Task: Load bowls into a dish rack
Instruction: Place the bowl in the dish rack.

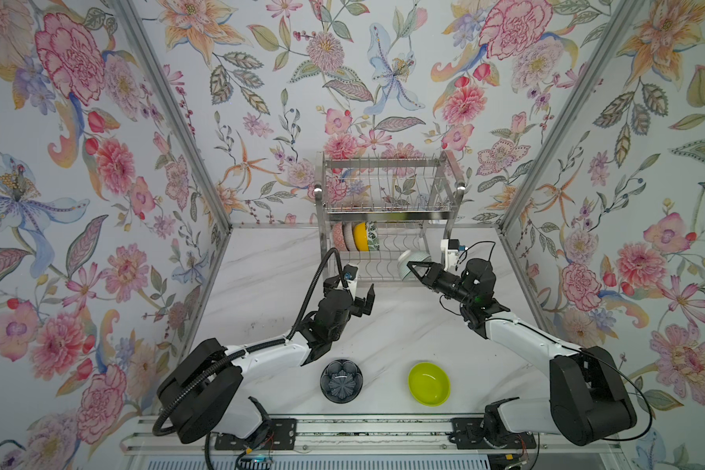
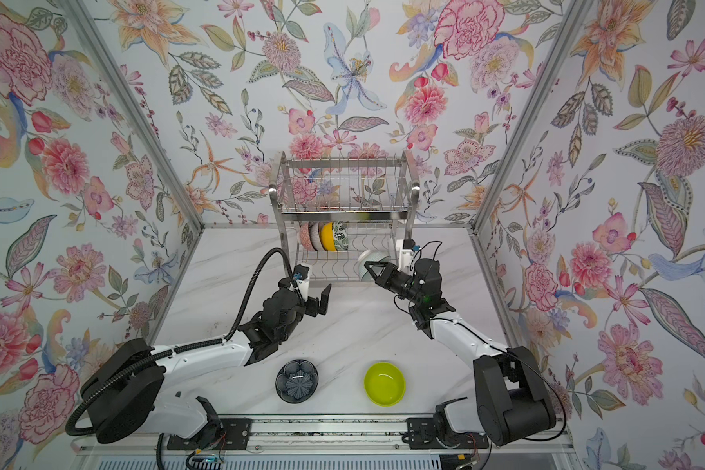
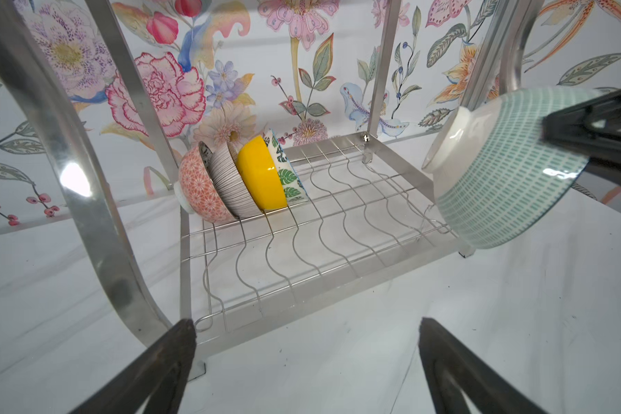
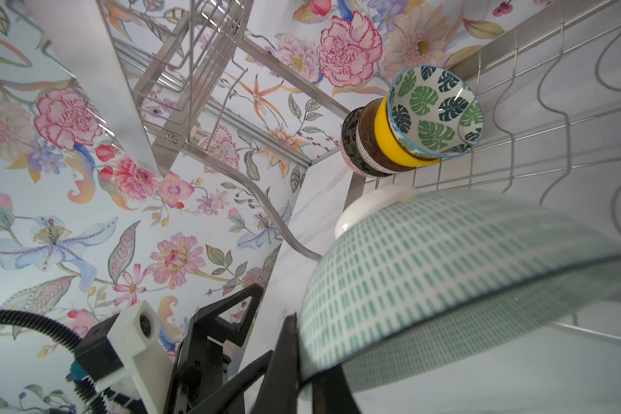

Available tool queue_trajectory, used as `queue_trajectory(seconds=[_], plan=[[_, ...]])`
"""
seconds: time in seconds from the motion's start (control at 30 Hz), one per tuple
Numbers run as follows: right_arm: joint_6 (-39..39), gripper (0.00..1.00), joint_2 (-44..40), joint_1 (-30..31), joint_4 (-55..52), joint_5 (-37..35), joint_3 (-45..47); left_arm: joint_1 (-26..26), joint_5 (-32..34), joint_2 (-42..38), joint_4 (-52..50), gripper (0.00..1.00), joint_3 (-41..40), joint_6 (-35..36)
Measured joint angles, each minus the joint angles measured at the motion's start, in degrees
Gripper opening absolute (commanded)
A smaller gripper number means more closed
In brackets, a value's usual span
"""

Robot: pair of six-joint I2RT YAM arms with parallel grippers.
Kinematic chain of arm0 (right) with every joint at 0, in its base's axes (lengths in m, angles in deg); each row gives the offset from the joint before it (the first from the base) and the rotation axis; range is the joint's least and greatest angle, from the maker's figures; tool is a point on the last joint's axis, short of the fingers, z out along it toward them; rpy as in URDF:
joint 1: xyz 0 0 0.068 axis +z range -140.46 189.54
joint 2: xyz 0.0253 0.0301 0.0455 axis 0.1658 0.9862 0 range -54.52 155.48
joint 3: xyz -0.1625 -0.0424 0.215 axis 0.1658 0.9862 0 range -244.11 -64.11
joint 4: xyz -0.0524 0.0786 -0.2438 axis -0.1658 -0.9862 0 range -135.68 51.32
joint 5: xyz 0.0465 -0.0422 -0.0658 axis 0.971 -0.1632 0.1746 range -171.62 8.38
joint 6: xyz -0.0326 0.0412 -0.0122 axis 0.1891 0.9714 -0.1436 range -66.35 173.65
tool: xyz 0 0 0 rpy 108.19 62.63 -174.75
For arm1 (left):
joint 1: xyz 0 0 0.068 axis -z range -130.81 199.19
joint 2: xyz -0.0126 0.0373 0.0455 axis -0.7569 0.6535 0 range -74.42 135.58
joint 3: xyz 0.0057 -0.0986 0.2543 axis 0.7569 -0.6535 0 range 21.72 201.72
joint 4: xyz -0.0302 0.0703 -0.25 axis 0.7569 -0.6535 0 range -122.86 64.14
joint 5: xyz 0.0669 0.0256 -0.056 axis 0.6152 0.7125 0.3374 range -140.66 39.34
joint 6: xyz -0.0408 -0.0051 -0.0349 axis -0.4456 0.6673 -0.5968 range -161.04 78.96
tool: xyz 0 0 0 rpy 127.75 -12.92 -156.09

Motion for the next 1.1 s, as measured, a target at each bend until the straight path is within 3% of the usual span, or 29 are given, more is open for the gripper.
queue_trajectory(seconds=[0.2,0.47,0.8,1.1], plan=[[-7.96,0.00,1.27,2.40,-4.66,-0.50,-3.58,-4.42,-2.12,-3.56,3.17,0.99,-7.74,-2.80],[-13.53,0.00,6.29,2.91,-8.79,-0.72,-8.52,-8.79,-5.01,-1.38,12.35,0.99,-14.29,-4.48],[-21.68,0.00,12.35,4.39,-11.74,-3.48,-12.41,-9.35,-10.80,1.18,19.17,0.99,-14.99,-4.46],[-26.88,0.00,21.20,4.28,-11.76,-6.73,-18.16,-9.35,-15.17,1.18,18.58,0.99,-14.16,-4.20]])
